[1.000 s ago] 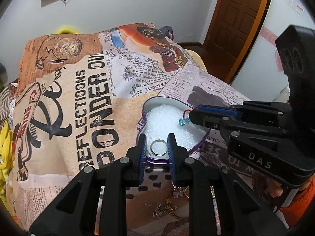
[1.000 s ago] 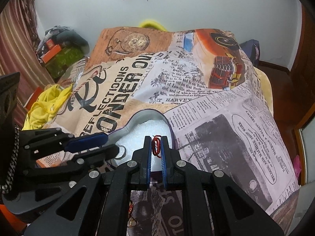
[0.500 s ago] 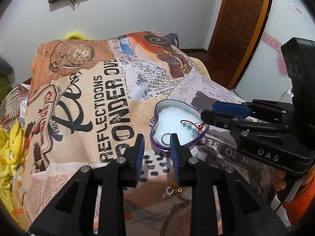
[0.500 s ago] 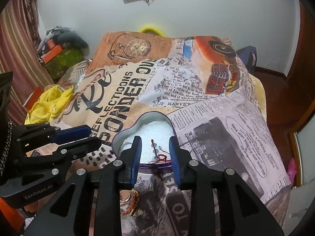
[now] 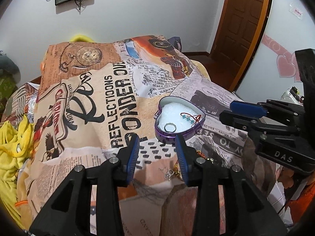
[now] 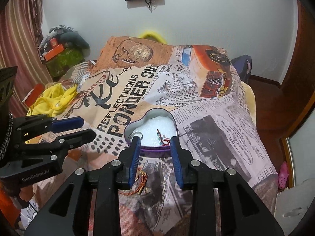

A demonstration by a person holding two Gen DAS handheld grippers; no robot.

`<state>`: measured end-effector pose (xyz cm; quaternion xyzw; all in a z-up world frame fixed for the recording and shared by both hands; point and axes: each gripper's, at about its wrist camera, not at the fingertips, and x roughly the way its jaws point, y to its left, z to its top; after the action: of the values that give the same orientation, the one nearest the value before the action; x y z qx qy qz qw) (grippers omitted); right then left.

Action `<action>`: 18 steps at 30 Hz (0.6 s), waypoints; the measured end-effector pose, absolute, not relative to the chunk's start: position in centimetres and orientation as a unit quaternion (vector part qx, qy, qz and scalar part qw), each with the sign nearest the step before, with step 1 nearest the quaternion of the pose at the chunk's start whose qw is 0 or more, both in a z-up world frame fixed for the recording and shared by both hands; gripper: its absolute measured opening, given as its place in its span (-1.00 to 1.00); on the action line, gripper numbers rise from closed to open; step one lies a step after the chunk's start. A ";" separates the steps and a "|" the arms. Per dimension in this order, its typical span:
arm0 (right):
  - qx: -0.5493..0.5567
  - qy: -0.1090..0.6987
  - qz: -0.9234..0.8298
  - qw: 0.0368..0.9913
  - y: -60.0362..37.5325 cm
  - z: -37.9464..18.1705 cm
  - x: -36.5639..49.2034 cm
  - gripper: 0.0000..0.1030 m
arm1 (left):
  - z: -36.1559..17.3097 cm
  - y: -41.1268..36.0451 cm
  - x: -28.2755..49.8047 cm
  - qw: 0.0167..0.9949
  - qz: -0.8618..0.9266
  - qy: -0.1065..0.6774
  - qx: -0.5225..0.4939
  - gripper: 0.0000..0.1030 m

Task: Organize jewelry
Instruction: 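Open the left tool to drop the ring while the right tool drops the bracelet into the tin, then withdraw both tools from the tin back to the jewelry pile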

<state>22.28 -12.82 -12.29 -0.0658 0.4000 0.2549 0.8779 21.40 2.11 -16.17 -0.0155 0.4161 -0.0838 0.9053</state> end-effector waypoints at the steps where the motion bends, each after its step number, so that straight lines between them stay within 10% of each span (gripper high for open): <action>1: -0.067 0.399 0.254 0.879 -12.8 -12.2 22.0 -0.38 | -16.2 2.2 21.2 0.905 -0.082 0.417 -0.015 -0.25; 18: -0.070 0.455 0.248 0.852 -13.9 -17.0 19.2 -0.20 | -20.5 3.0 18.4 0.878 -0.086 0.470 -0.011 -0.24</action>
<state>19.25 -13.88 -17.02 -0.0703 0.4546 0.2485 0.8525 18.43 3.03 -20.49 -0.0107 0.4700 -0.0862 0.8784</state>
